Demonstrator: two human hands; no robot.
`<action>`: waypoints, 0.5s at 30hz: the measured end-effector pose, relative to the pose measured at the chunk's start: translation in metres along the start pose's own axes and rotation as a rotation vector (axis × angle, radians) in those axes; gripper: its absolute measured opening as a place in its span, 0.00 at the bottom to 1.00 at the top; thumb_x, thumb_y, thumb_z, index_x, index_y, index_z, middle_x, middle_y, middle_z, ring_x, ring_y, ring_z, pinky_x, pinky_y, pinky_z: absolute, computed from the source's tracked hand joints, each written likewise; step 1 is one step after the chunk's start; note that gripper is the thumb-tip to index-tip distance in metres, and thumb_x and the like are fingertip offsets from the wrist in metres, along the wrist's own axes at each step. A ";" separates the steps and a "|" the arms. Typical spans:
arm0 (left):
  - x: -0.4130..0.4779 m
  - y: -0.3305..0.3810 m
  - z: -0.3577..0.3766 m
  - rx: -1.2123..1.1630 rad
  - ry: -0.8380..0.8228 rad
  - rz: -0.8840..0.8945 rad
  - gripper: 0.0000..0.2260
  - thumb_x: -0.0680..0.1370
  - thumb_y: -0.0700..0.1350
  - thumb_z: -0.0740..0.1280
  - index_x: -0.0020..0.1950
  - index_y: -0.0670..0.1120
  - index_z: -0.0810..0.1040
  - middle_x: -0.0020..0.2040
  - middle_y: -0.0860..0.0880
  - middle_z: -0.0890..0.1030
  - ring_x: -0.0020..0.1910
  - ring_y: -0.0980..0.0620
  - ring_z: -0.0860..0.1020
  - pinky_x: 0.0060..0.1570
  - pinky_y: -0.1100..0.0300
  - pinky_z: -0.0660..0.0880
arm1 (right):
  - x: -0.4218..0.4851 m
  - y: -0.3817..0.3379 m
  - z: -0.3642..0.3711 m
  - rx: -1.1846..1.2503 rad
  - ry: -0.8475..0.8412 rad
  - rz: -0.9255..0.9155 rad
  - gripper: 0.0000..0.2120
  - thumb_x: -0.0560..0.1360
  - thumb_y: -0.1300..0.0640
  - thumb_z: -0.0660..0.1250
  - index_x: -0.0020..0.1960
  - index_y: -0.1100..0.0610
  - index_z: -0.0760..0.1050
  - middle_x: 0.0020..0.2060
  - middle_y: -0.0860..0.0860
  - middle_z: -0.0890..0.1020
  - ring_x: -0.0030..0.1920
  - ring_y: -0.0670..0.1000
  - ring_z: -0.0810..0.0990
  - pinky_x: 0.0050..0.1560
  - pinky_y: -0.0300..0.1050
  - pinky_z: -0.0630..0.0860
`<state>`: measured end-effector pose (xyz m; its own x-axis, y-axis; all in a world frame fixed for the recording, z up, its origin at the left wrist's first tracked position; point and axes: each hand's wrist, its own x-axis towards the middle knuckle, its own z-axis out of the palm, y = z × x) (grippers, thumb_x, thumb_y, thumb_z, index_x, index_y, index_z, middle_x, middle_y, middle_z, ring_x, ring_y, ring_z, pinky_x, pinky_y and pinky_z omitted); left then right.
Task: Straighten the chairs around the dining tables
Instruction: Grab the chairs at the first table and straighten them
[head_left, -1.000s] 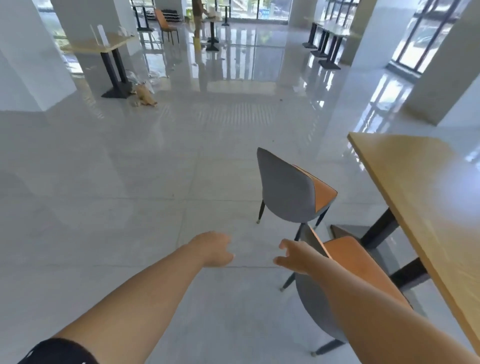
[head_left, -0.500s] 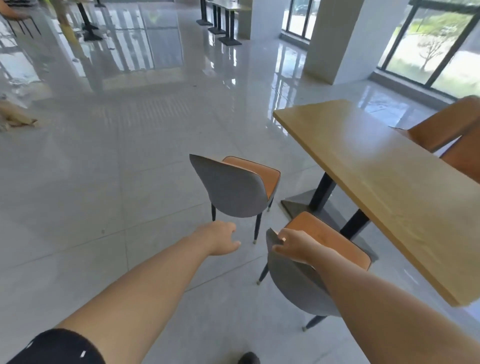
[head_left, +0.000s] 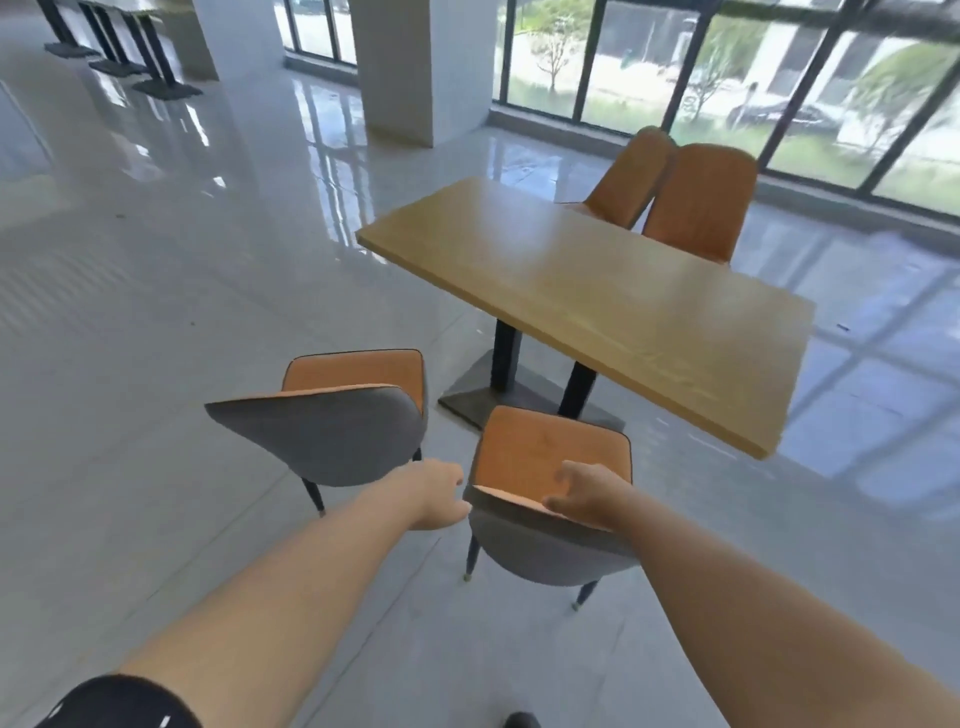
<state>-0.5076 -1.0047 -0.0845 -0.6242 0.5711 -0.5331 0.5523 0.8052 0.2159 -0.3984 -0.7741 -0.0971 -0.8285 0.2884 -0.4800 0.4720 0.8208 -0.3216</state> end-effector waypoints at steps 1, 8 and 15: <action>0.003 -0.002 -0.001 0.018 -0.016 0.035 0.26 0.76 0.59 0.61 0.72 0.51 0.70 0.67 0.48 0.77 0.60 0.46 0.78 0.58 0.49 0.77 | -0.005 0.000 0.002 -0.001 0.016 0.040 0.19 0.75 0.38 0.67 0.60 0.47 0.74 0.54 0.48 0.79 0.51 0.50 0.78 0.56 0.50 0.78; 0.021 -0.001 -0.009 0.156 -0.039 0.284 0.20 0.77 0.59 0.63 0.63 0.50 0.75 0.54 0.50 0.80 0.50 0.50 0.79 0.51 0.52 0.79 | -0.051 0.012 0.020 0.004 0.095 0.206 0.24 0.76 0.38 0.64 0.65 0.52 0.72 0.58 0.52 0.74 0.54 0.53 0.75 0.55 0.49 0.76; 0.035 0.030 0.006 0.240 -0.028 0.362 0.15 0.79 0.58 0.63 0.60 0.50 0.74 0.50 0.50 0.77 0.48 0.51 0.78 0.51 0.54 0.79 | -0.075 0.046 0.030 0.018 0.188 0.276 0.30 0.74 0.37 0.65 0.70 0.51 0.66 0.62 0.53 0.72 0.60 0.56 0.73 0.58 0.52 0.74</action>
<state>-0.5097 -0.9612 -0.1014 -0.3537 0.8024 -0.4806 0.8476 0.4922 0.1980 -0.3055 -0.7733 -0.1004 -0.7090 0.5860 -0.3923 0.6903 0.6906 -0.2159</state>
